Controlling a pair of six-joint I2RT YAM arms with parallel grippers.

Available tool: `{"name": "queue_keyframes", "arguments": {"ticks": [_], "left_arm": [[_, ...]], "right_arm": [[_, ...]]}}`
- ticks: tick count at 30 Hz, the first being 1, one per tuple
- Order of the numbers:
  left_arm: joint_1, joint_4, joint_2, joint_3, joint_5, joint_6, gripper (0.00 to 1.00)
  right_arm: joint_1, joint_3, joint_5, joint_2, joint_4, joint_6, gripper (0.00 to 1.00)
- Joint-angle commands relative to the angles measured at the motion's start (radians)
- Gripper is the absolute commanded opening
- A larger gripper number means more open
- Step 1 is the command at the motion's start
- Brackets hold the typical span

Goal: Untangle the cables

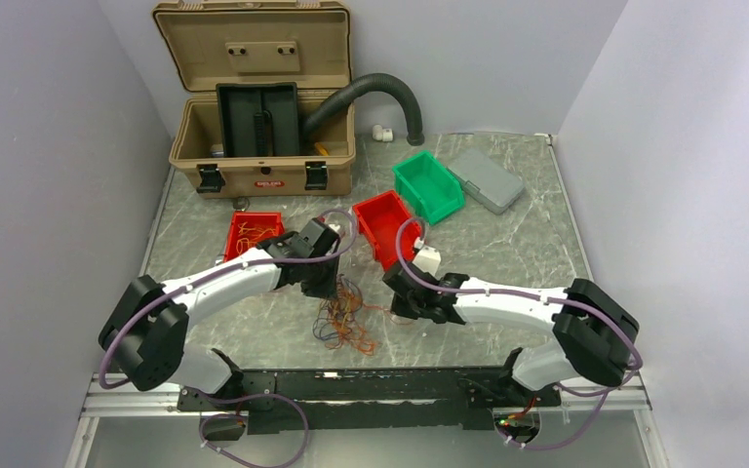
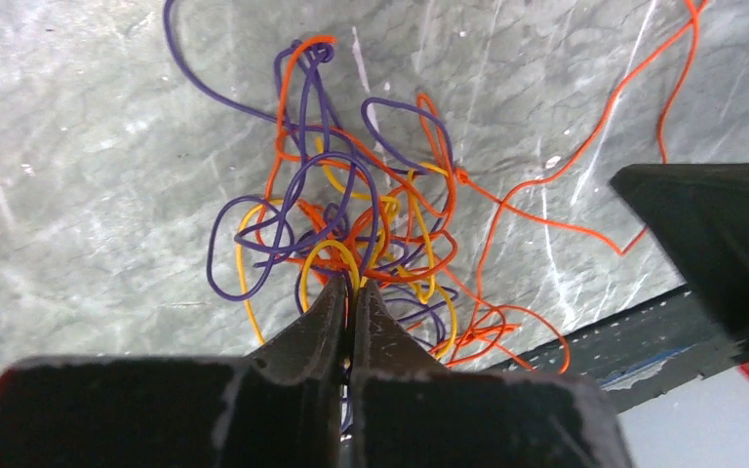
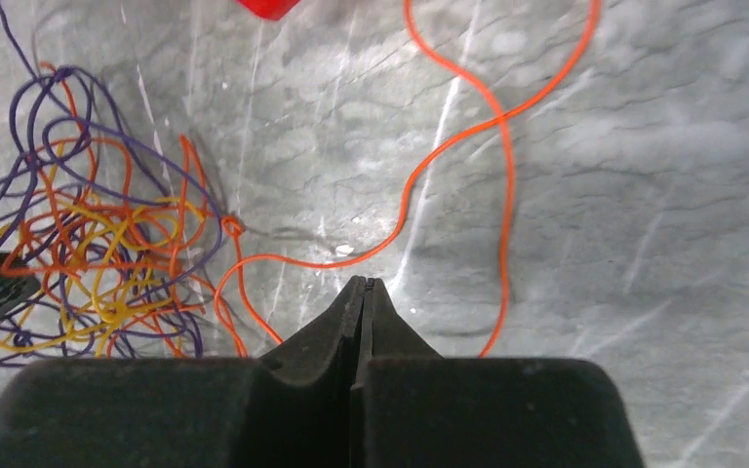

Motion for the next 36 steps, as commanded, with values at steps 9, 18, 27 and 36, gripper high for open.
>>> {"name": "queue_keyframes", "arguments": {"ticks": [9,18,27,36], "left_arm": [[0.047,-0.104,-0.143,0.068,-0.124,0.041,0.00],[0.058,-0.075,-0.153,0.062,-0.073,0.059,0.00],[0.057,-0.092,-0.150,0.073,-0.079,0.063,0.00],[0.060,-0.113,-0.162,0.079,-0.102,0.047,0.00]], "right_arm": [[-0.183,-0.041,0.132,-0.333,-0.192,-0.116,0.00],[-0.179,-0.079,-0.380,-0.359,0.153,-0.630,0.83],[-0.021,0.084,-0.339,-0.026,0.137,-0.808,0.79],[0.000,0.097,0.027,0.012,0.080,-0.653,0.00]]}}
